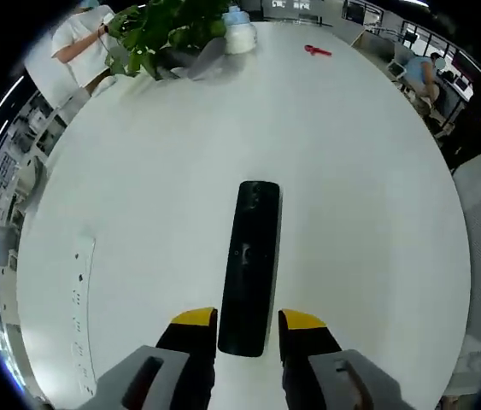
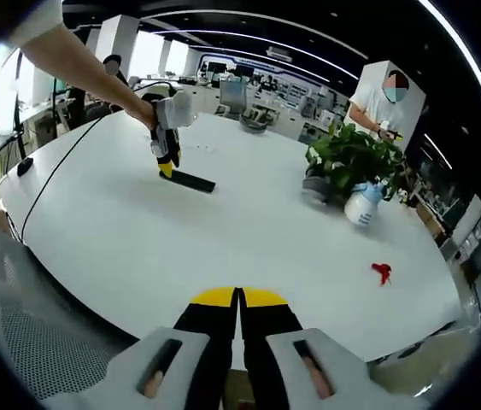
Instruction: Press the specified remote control buttons in sequence, fully releasing each button before pressing the next.
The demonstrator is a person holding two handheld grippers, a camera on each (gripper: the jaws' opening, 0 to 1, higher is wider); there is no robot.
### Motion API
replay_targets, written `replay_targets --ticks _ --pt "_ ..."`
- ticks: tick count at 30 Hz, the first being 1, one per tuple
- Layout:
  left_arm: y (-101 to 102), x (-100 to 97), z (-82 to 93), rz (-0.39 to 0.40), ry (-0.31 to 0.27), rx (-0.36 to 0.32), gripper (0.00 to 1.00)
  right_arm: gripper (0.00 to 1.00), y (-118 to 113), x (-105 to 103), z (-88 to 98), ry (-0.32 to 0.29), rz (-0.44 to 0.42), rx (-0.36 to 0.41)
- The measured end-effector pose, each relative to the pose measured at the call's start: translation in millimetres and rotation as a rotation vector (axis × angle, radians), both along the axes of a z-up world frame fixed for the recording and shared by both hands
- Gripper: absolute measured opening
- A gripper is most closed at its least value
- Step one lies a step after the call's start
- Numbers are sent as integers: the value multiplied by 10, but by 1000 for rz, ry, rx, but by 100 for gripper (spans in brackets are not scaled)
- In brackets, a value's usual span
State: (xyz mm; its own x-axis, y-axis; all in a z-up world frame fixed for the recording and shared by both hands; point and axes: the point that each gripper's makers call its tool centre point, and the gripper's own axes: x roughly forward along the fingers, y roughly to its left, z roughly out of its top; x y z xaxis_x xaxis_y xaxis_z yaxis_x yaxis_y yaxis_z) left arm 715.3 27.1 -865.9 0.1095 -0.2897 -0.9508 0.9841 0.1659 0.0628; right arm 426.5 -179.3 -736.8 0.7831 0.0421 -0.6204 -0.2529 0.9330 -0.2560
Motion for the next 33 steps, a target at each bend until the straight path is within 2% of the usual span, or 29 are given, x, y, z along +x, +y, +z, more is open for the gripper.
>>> replay_targets --ticks 13,21,33 --pt "-5 -25 -144 -10 23 33 26 0 1 -4 -23 13 2 -10" --pt "-17 -27 -143 5 62 22 24 0 11 -6 -33 18 7 -11" --pt "-26 -53 -133 37 37 -10 24 0 47 -10 -19 11 24 -7"
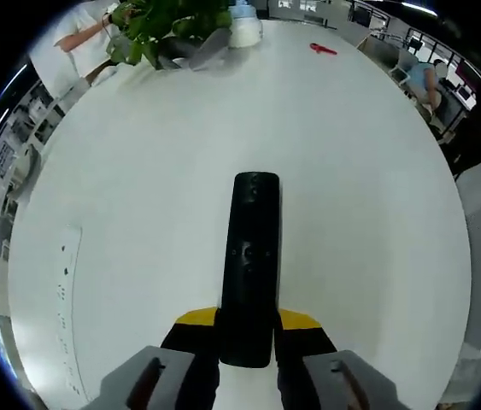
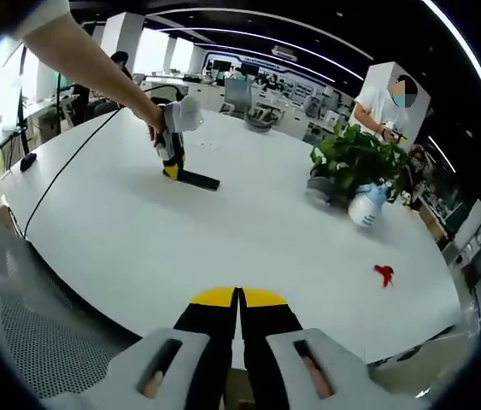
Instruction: Press the specified remote control buttons in sequence, fully releasing each button before pressing the next.
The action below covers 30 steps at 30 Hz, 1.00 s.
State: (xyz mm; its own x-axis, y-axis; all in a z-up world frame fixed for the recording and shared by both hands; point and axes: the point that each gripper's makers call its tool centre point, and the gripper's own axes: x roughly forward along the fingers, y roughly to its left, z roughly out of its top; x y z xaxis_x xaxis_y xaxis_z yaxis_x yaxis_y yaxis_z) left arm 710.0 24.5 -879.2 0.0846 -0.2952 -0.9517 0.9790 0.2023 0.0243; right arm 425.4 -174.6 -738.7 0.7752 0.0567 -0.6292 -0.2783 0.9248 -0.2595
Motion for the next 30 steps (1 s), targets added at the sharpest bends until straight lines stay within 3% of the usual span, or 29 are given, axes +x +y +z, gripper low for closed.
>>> replay_targets --ticks 30 --pt "-19 -151 21 54 -11 74 23 0 21 16 26 -18 19 14"
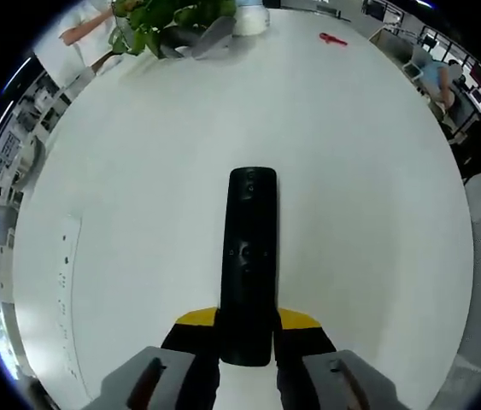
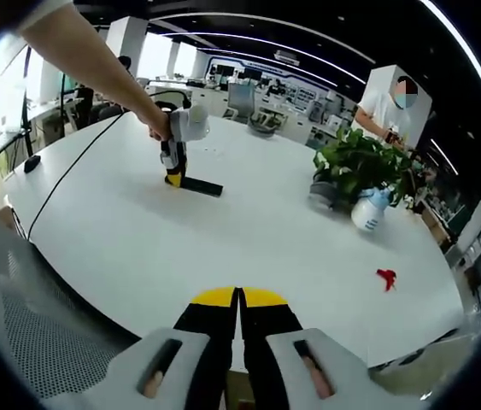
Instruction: Press the specified remote control buttons in sequence, fully releasing each button before pressing the next.
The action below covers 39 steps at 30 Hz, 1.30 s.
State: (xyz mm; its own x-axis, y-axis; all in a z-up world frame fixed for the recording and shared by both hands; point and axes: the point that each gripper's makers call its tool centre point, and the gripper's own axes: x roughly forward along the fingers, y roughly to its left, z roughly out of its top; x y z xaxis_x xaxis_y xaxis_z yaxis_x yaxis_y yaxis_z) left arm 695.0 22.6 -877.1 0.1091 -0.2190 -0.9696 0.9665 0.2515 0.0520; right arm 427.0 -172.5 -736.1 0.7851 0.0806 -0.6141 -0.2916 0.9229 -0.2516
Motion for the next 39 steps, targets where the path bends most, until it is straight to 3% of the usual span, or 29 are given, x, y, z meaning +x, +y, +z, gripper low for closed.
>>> replay_targets --ticks 9,39 --pt "-7 -131 -3 6 5 -18 23 0 11 -4 8 -4 7 -1" --pt "-29 -293 -24 -42 0 63 23 0 40 -12 2 -3 25 -6"
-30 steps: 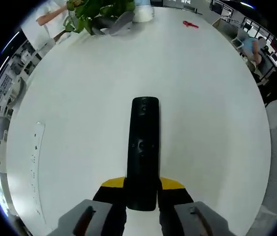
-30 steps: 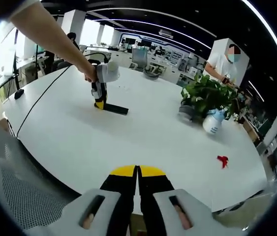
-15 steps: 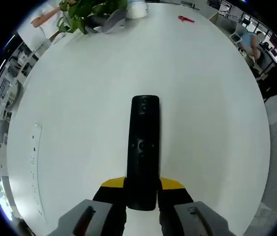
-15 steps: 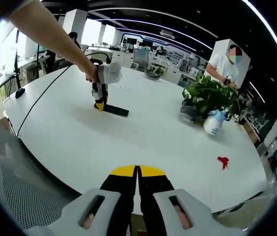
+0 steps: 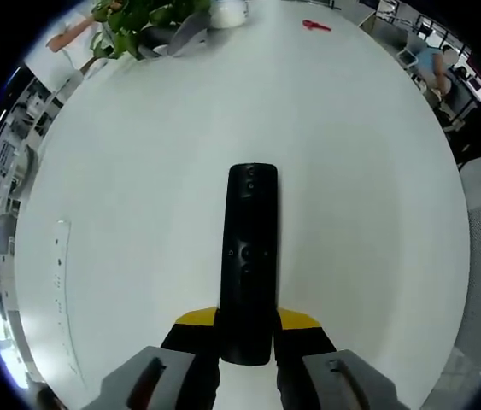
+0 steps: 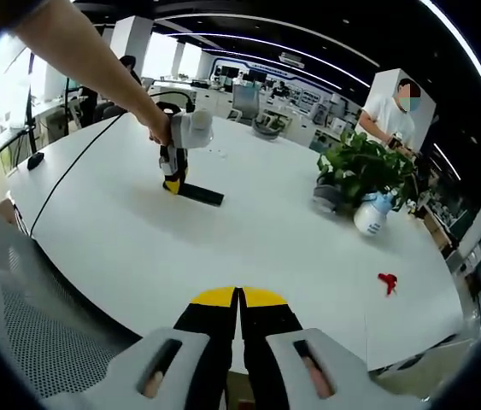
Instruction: Press the specified remote control buttons in sequence, fully releasing each button before pressing the next.
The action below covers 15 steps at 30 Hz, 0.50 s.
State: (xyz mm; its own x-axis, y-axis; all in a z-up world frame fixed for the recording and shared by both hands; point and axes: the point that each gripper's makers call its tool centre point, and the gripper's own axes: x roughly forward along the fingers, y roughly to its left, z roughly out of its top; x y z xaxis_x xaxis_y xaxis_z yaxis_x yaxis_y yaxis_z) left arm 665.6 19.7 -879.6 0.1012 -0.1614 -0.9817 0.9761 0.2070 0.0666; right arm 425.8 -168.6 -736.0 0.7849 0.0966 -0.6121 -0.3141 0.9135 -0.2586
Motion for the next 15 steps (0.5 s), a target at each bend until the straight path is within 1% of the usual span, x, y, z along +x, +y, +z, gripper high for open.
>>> replay_targets --ticks 8,15 --pt "3 -62 5 -2 3 7 23 0 4 4 1 -2 4 0" --pt "6 -74 -14 -8 3 16 23 0 25 6 1 -4 17 -1"
